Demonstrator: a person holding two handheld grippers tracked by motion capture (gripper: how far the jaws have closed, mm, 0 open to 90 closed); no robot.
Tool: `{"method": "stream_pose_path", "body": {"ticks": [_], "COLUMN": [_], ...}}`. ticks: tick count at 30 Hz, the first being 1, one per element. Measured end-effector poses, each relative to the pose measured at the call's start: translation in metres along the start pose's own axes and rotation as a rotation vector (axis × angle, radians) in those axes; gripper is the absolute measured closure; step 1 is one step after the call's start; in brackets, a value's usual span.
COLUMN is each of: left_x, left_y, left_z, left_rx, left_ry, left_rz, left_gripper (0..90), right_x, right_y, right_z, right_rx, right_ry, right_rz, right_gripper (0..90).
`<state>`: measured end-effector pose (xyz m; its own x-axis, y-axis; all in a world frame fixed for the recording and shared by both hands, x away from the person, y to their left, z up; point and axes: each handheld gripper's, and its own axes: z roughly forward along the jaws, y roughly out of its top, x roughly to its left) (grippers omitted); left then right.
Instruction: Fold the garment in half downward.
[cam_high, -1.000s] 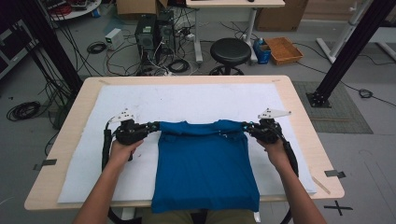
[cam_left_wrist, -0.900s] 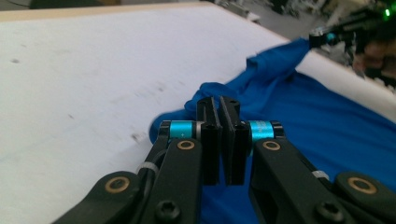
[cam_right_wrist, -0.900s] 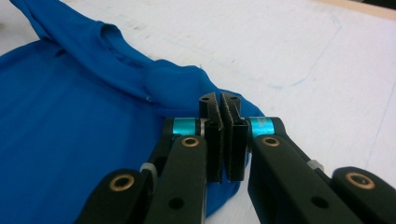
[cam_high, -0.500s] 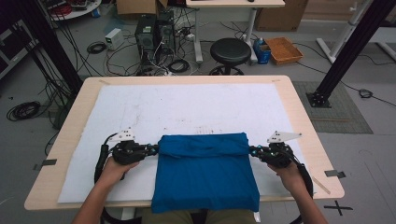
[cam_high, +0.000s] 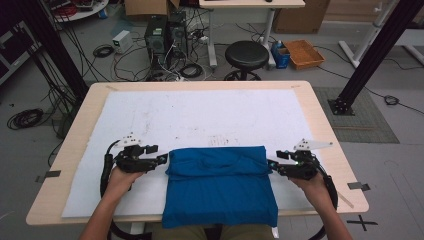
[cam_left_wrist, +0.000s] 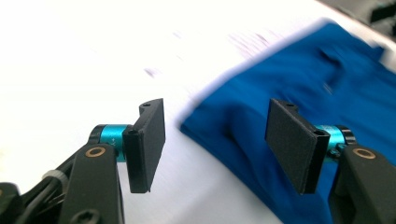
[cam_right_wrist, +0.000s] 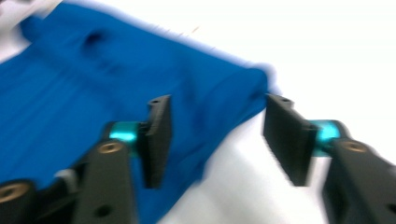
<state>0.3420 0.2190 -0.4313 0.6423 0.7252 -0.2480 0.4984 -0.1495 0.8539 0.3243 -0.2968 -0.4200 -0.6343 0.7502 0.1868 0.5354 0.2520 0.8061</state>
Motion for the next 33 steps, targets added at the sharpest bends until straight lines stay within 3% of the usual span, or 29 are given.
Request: {"method": "stream_pose_path", "body": {"ticks": [3, 4, 6, 9, 10, 13, 14, 15, 17, 18, 20, 23, 26, 29, 30, 33], "left_x": [0.003, 0.004, 0.005, 0.003, 0.003, 0.002, 0.001, -0.001, -0.004, -0.004, -0.003, 0.004, 0.015, 0.021, 0.024, 0.034], "left_y": [0.007, 0.007, 0.006, 0.002, 0.002, 0.001, 0.000, 0.000, -0.002, -0.002, -0.002, 0.003, 0.022, 0.031, 0.034, 0.040], "left_z": [0.018, 0.027, 0.041, 0.050, 0.049, 0.047, 0.047, 0.046, 0.045, 0.043, 0.042, 0.040, 0.044, 0.048, 0.050, 0.055], "left_rx": [0.023, 0.052, 0.114, 0.152, 0.147, 0.165, 0.168, 0.171, 0.168, 0.160, 0.152, 0.099, 0.058, 0.045, 0.033, 0.005], "left_ry": [0.019, 0.020, 0.029, 0.032, 0.035, 0.019, 0.019, 0.022, 0.031, 0.038, 0.040, 0.049, 0.064, 0.075, 0.089, 0.121], "left_rz": [-0.013, -0.029, -0.035, -0.018, -0.018, 0.005, 0.018, 0.027, 0.039, 0.016, 0.000, -0.044, -0.052, -0.059, -0.062, -0.083], "left_gripper": [37.8, 37.6, 37.6, 37.7, 45.1, 58.1, 72.1, 72.1, 80.0, 82.1, 82.6, 83.1, 83.1, 83.0, 83.0, 82.9], "right_x": [-0.006, -0.008, -0.009, -0.010, -0.009, -0.009, -0.011, -0.011, -0.009, -0.005, -0.004, -0.006, -0.010, -0.013, -0.018, -0.024], "right_y": [0.015, 0.024, 0.027, 0.029, 0.026, 0.024, 0.023, 0.023, 0.021, 0.021, 0.022, 0.026, 0.043, 0.053, 0.062, 0.069], "right_z": [0.015, 0.032, 0.041, 0.065, 0.073, 0.073, 0.070, 0.070, 0.068, 0.067, 0.066, 0.067, 0.072, 0.078, 0.086, 0.093], "right_rx": [-0.007, 0.024, 0.045, 0.121, 0.181, 0.185, 0.183, 0.183, 0.184, 0.193, 0.192, 0.154, 0.088, 0.066, 0.057, 0.031], "right_ry": [-0.063, -0.102, -0.115, -0.117, -0.127, -0.144, -0.121, -0.121, -0.097, -0.100, -0.105, -0.132, -0.184, -0.212, -0.242, -0.262], "right_rz": [0.026, 0.027, 0.034, 0.036, 0.014, -0.030, -0.029, -0.029, -0.031, -0.070, -0.069, -0.094, -0.120, -0.117, -0.118, -0.093], "right_gripper": [37.9, 37.9, 37.9, 41.0, 47.5, 54.0, 69.3, 69.3, 78.3, 80.6, 80.9, 81.2, 81.1, 81.1, 81.0, 81.0]}}
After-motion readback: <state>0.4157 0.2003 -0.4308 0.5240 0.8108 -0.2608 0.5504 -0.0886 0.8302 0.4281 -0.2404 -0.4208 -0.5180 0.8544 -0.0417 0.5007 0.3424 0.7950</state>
